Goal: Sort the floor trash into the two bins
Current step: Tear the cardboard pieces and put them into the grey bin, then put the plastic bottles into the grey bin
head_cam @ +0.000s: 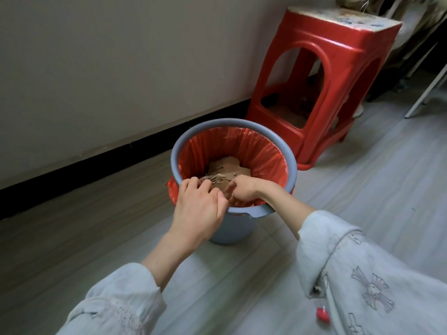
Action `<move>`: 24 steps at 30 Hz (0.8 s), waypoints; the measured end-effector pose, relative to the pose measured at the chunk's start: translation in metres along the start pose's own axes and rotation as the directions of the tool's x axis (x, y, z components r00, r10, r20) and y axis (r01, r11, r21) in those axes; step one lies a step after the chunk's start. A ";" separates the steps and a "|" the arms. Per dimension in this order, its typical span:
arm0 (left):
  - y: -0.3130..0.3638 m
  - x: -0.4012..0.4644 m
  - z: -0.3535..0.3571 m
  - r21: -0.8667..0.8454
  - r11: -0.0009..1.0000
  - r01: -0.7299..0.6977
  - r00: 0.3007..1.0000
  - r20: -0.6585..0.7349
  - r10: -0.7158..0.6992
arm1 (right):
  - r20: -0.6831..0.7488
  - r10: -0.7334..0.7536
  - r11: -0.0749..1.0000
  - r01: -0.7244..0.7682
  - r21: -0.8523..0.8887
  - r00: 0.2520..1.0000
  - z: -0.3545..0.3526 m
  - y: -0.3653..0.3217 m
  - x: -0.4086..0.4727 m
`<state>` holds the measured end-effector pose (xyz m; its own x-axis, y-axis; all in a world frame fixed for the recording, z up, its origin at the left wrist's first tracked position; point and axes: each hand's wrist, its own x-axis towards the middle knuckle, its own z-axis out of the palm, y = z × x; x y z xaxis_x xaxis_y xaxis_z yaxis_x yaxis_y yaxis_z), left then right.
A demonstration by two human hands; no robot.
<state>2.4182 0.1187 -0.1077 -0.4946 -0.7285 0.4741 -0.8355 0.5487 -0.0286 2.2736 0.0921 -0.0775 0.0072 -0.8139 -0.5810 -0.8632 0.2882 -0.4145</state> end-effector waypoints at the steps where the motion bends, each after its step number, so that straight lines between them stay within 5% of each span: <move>1: -0.001 0.000 0.000 0.005 1.000 -0.006 1.000 0.012 0.006 | -0.083 -0.032 0.999 0.031 -0.017 0.996 -0.001 0.002 -0.004; 6: 0.003 -0.003 -0.009 -0.045 0.998 0.039 0.989 0.141 -0.032 | -0.558 -0.149 0.953 0.269 0.138 0.816 -0.003 0.029 -0.054; 9: 0.023 -0.006 -0.018 -0.197 0.978 0.069 0.992 0.114 -0.047 | -0.663 -0.101 0.903 0.347 0.251 0.742 0.001 0.058 -0.101; 12: 0.065 -0.007 -0.031 -0.280 0.949 -0.142 0.990 -0.053 0.132 | -0.716 0.026 0.847 0.365 0.387 0.698 0.014 0.100 -0.142; 14: 0.105 -0.016 -0.030 -0.284 0.885 -0.369 0.929 -0.084 0.361 | -0.666 0.124 0.823 0.298 0.483 0.736 0.032 0.140 -0.164; 18: 0.166 -0.054 -0.002 -0.330 0.727 -0.602 0.716 0.179 0.674 | -0.476 0.263 0.854 0.027 0.519 0.839 0.082 0.220 -0.201; 24: 0.235 -0.084 0.048 -0.315 0.737 -0.598 0.476 0.601 0.642 | -0.080 0.437 0.805 -0.350 0.480 0.896 0.170 0.313 -0.253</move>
<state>2.2524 0.2891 -0.1964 -0.9159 -0.2406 -0.3212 -0.2450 0.9691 -0.0274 2.0873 0.4741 -0.1796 -0.4117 -0.6435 -0.6453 -0.4550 0.7587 -0.4662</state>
